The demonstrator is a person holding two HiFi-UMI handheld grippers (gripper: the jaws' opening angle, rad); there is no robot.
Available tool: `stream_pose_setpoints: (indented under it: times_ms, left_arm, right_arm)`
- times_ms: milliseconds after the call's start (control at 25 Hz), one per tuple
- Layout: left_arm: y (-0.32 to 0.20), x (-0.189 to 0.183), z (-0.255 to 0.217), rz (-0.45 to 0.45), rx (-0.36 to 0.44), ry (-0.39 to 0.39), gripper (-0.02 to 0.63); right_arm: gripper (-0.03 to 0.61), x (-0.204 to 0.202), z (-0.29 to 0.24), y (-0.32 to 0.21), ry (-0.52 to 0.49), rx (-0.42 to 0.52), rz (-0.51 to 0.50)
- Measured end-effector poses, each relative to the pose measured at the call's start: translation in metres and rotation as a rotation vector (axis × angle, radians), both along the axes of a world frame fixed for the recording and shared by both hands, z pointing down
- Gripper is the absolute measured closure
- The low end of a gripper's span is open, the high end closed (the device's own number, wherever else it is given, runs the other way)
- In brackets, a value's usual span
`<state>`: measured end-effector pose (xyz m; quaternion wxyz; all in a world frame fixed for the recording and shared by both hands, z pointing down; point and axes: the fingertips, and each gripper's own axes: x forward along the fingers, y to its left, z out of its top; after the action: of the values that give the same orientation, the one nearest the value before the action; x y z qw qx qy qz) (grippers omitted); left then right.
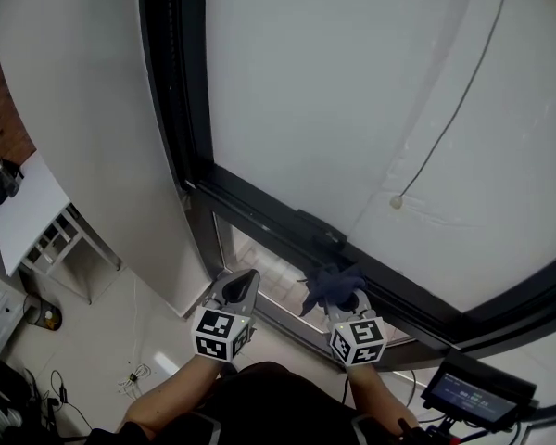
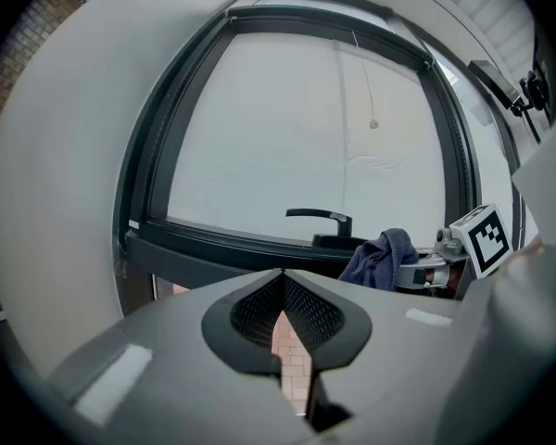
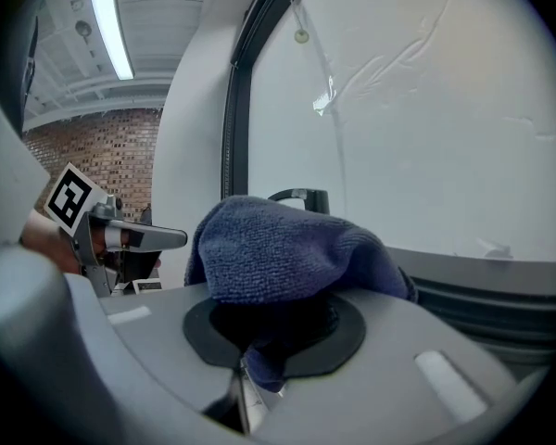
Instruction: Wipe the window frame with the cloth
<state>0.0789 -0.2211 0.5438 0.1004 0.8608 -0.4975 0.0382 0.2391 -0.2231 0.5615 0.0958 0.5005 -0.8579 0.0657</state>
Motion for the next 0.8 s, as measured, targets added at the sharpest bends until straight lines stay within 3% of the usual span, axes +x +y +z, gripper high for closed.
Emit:
stream_pose_setpoints:
  times_ms: [800]
  left_arm:
    - [-0.017,-0.068,-0.003,-0.056,0.019,0.003,0.62]
  right_arm:
    - [0.528,-0.053,0.0,-0.031,0.016,-0.001,-0.011]
